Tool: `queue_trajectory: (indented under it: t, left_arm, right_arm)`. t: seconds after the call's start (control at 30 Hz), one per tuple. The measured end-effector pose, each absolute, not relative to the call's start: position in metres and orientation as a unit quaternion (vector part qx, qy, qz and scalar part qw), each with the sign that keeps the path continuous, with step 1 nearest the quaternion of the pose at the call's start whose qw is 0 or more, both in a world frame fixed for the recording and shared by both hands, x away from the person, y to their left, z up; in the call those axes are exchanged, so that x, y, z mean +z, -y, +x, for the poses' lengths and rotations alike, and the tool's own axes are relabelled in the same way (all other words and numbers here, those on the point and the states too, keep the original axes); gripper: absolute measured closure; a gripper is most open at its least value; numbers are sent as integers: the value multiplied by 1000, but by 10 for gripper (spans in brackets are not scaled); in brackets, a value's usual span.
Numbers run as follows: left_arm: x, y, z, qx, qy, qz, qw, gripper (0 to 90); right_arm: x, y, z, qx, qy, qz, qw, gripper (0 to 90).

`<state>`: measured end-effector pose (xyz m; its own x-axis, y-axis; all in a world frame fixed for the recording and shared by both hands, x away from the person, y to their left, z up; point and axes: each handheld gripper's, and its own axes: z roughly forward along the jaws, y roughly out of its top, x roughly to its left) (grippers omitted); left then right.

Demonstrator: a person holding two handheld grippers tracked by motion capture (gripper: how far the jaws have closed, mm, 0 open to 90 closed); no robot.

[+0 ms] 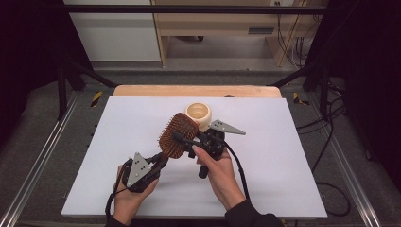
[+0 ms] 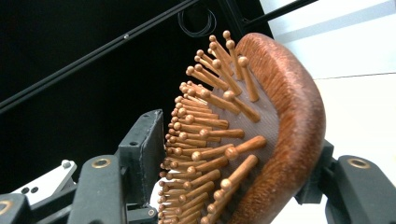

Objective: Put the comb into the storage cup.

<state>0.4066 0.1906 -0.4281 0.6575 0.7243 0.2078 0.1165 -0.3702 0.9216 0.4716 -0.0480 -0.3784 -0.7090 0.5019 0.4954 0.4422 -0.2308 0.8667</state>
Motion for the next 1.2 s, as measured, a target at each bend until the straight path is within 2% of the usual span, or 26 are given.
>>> queue_trajectory:
  t: [0.4, 0.83, 0.87, 1.0, 1.03, 1.1, 1.2]
  left_arm:
    - [-429, -194, 409, 299, -281, 762, 502, 728]
    - [-432, -195, 412, 289, -291, 751, 518, 719]
    - [-432, -196, 412, 287, -293, 748, 521, 699]
    - [-431, -197, 412, 289, -312, 737, 525, 502]
    - [-430, -198, 412, 292, -321, 731, 526, 502]
    - [-428, -201, 412, 298, -348, 718, 524, 369]
    - [-430, -205, 412, 294, -362, 711, 527, 296]
  right_arm:
    - [-378, 47, 473, 703, -601, 381, -1, 495]
    - [-371, 38, 470, 701, -608, 371, 26, 538]
    - [-369, 38, 470, 701, -610, 370, 30, 537]
    - [-360, 44, 476, 701, -603, 378, 47, 536]
    - [-360, 44, 476, 701, -603, 378, 47, 536]
    - [-351, 50, 485, 694, -605, 384, 69, 533]
    - [-345, 54, 493, 690, -605, 390, 78, 532]
